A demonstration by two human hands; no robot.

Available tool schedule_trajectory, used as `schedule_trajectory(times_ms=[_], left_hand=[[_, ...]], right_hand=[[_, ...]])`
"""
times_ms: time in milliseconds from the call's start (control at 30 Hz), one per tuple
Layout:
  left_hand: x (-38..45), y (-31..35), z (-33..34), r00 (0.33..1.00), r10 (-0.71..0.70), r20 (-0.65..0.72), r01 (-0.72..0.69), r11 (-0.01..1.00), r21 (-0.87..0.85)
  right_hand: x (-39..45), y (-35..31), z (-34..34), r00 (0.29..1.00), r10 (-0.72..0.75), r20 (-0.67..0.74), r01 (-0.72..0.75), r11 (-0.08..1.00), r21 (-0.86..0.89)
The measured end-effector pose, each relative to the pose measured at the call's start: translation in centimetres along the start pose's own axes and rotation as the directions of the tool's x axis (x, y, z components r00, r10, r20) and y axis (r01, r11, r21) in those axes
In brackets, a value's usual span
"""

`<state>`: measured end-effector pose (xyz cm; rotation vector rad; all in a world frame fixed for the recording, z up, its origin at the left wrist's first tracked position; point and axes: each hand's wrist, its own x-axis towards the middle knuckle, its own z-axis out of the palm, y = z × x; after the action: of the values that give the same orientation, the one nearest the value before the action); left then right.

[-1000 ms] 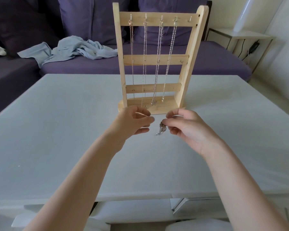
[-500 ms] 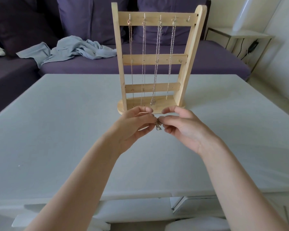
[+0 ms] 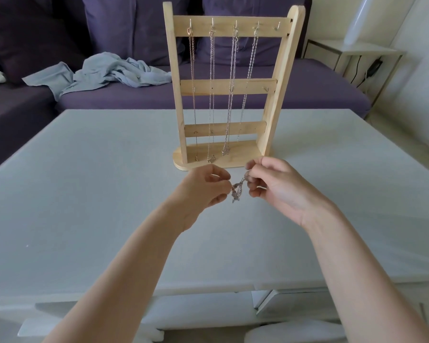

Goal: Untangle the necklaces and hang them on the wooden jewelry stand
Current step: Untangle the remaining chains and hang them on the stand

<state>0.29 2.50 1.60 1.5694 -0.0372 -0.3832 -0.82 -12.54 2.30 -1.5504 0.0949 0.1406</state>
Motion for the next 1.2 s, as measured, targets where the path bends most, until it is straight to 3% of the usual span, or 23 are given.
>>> schedule_trajectory(times_ms=[100, 167, 233, 367, 433, 567, 633, 733, 867, 967, 1067, 1200], left_hand=[[-0.1, 0.6, -0.4, 1.000, -0.017, 0.013, 0.021, 0.947, -0.320], [0.0, 0.7, -0.6, 1.000, -0.010, -0.004, 0.008, 0.925, -0.379], [0.0, 0.7, -0.5, 1.000, 0.005, -0.026, -0.012, 0.958, -0.287], [-0.1, 0.4, -0.2, 0.996, 0.077, -0.051, -0.080, 0.995, -0.065], [-0.1, 0.3, -0.1, 0.989, 0.135, -0.063, -0.131, 0.990, 0.055], [-0.3, 0.2, 0.1, 0.976, 0.205, -0.074, -0.181, 0.951, 0.251], [-0.2, 0.1, -0.1, 0.982, 0.182, -0.053, -0.166, 0.960, 0.226], [-0.3, 0.4, -0.3, 0.994, 0.094, 0.055, -0.094, 0.996, -0.013], [-0.4, 0.5, -0.3, 0.979, 0.117, 0.168, -0.097, 0.988, -0.122], [-0.2, 0.4, -0.4, 0.988, 0.103, 0.117, -0.115, 0.988, 0.099], [0.0, 0.1, -0.1, 0.989, 0.141, 0.045, -0.148, 0.917, 0.370], [0.2, -0.4, 0.2, 0.986, 0.157, -0.047, -0.121, 0.892, 0.435]], right_hand=[[-0.1, 0.0, 0.0, 1.000, -0.026, 0.015, 0.028, 0.992, -0.125], [-0.1, 0.2, 0.1, 0.999, -0.012, 0.050, 0.024, 0.966, -0.257], [-0.2, 0.2, 0.1, 0.998, 0.001, 0.062, 0.019, 0.945, -0.326], [-0.1, 0.4, 0.1, 0.996, -0.028, 0.082, 0.052, 0.951, -0.304], [-0.1, 0.5, 0.3, 0.992, -0.014, 0.128, 0.053, 0.951, -0.305], [-0.1, 0.5, 0.2, 0.998, 0.021, 0.062, 0.000, 0.947, -0.321], [-0.2, 0.3, 0.1, 0.996, 0.061, 0.067, -0.038, 0.954, -0.296], [-0.3, 0.2, 0.2, 0.992, 0.104, 0.078, -0.094, 0.988, -0.124], [-0.1, 0.0, 0.1, 0.989, 0.145, 0.011, -0.145, 0.989, 0.016], [-0.2, 0.0, 0.1, 0.993, 0.110, 0.031, -0.111, 0.994, 0.016], [-0.2, 0.0, 0.1, 0.994, 0.102, 0.046, -0.104, 0.994, 0.038], [-0.2, 0.1, 0.3, 0.994, 0.105, 0.030, -0.106, 0.992, 0.066]])
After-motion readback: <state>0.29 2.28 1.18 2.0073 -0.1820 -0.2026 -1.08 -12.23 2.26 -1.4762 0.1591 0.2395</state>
